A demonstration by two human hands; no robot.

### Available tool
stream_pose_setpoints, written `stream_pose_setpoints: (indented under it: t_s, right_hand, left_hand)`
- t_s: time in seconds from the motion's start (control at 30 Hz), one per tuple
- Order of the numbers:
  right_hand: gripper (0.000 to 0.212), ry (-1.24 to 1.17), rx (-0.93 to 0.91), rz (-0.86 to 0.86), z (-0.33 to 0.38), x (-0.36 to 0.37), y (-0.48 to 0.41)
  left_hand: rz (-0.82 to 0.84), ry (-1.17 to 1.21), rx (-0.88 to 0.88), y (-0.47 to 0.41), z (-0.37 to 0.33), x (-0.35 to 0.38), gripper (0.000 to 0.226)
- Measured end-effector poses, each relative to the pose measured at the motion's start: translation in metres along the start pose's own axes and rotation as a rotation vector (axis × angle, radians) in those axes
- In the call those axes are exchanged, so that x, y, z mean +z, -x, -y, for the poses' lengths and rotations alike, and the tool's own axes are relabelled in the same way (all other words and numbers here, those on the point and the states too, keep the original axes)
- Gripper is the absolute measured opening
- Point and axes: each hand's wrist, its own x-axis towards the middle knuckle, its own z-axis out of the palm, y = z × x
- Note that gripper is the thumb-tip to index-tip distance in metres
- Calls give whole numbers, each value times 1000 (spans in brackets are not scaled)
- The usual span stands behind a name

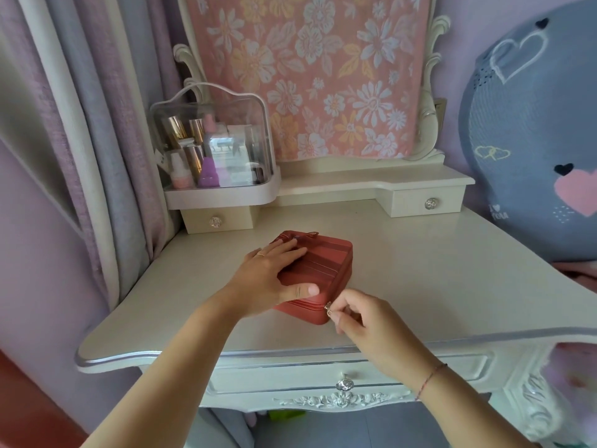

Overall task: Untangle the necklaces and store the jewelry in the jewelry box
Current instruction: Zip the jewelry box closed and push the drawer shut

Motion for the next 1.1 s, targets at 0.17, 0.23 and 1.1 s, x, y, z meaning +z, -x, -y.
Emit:
stream_pose_setpoints:
  t_s: [0.17,0.23,1.1]
  right_hand:
    - [12,-141,77,-40,-4,0,0]
    - [9,-148,93,-67,-4,4,0]
    - [12,115,-111,-392,18,76,6]
  left_hand:
    - [-330,679,-330,12,-3,6,68]
    - [-306,779,-329,24,6,13,60]
    - [-363,720,-244,56,-34,44,64]
